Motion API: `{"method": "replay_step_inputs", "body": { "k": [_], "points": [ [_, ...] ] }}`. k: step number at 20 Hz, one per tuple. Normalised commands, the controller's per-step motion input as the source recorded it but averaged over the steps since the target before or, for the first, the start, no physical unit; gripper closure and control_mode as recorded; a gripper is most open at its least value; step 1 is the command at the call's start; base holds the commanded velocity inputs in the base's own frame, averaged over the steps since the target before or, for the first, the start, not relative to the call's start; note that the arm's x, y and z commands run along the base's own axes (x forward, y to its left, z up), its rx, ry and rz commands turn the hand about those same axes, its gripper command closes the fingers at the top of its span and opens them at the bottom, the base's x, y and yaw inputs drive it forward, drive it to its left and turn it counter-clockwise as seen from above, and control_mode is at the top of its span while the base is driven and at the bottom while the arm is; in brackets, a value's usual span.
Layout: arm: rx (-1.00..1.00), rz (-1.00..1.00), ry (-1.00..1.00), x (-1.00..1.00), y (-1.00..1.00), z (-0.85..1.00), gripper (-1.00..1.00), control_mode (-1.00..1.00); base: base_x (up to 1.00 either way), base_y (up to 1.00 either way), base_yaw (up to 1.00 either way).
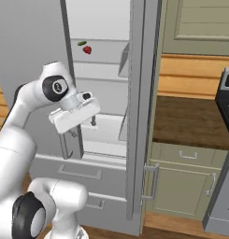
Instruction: Take the strawberry from the fridge and place it on top of the pancake, located on the dining counter.
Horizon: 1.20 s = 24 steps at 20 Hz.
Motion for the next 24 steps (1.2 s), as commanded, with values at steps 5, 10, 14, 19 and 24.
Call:
{"method": "replay_step_inputs", "body": {
  "k": [5, 10, 14, 19, 24],
  "points": [
    [0.55, -0.09, -0.16, -0.01, 0.64, -0.74, -1.00, -1.00, 0.00, 0.00, 0.00],
    [0.64, -0.18, -0.16, -0.02, 0.55, -0.50, -1.00, -1.00, 0.00, 0.00, 0.00],
    [0.47, -0.11, -0.08, -0.09, 0.29, -0.16, -1.00, -1.00, 0.00, 0.00, 0.00],
    [0.13, -0.05, 0.03, 0.06, 0.48, 0.00, -1.00, -1.00, 0.00, 0.00, 0.00],
    [0.00, -0.08, 0.06, 0.11, 0.30, 0.00, -1.00, -1.00, 0.00, 0.00, 0.00]
  ]
}}
